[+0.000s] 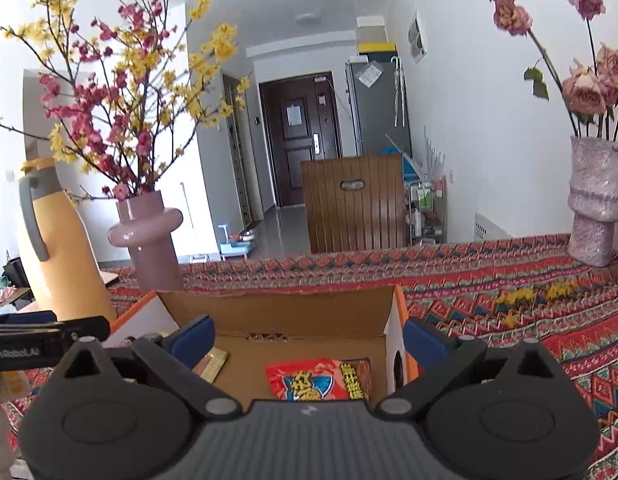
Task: Organize snacks
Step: 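Carry both packs into the box and open both tools to release them, then grasp the green bar with the right tool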
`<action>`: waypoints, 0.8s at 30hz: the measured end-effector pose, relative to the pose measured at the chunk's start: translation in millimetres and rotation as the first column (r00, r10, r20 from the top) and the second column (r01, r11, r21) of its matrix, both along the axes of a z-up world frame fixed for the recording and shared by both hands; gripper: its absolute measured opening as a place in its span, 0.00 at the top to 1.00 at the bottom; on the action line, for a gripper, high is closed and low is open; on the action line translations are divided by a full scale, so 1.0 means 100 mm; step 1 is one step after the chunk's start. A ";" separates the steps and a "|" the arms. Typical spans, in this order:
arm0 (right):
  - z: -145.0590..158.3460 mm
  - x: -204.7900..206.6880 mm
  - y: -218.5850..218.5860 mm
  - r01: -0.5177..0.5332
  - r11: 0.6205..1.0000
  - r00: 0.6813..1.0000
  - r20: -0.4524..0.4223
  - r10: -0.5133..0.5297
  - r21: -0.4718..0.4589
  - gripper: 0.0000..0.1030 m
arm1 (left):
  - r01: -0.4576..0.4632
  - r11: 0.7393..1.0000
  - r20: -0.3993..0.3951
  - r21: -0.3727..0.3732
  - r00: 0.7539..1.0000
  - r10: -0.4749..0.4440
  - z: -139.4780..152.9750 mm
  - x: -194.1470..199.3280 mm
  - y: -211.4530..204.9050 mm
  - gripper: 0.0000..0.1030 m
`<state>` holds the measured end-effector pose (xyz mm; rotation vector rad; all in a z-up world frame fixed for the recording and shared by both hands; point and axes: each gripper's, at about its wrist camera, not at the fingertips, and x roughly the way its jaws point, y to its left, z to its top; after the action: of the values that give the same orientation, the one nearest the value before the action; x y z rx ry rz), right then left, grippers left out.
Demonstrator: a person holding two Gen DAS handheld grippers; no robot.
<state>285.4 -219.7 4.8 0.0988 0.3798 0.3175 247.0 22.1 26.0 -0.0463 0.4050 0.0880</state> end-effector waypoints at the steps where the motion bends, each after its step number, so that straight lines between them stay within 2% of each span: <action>1: 0.04 -0.03 -0.01 -0.001 1.000 1.000 0.017 0.001 0.001 0.01 | -0.002 1.000 0.004 0.004 1.000 0.002 0.03 -0.03 -0.02 0.06; 6: 0.20 -0.18 -0.06 -0.017 1.000 0.998 0.061 0.017 -0.003 0.00 | 0.003 1.000 0.045 0.005 0.999 -0.003 0.19 -0.28 -0.03 0.00; 13: 0.28 -0.42 -0.21 -0.034 0.998 0.997 0.061 0.037 -0.053 0.00 | 0.014 1.000 0.049 0.012 0.999 -0.014 0.26 -0.54 0.05 0.00; 18: 0.19 -0.62 -0.38 -0.029 0.992 0.999 0.024 0.032 -0.119 0.00 | 0.014 1.000 0.015 0.016 1.000 -0.014 0.16 -0.72 0.17 0.00; 24: -0.09 -0.85 -0.56 -0.024 0.978 0.997 -0.076 0.008 -0.205 0.00 | -0.011 0.999 -0.025 0.033 1.000 0.012 0.03 -0.90 0.35 0.00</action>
<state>200.5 -276.0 -4.1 -0.0957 0.4861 0.2894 157.4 56.7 28.9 -0.0153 0.4285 0.1069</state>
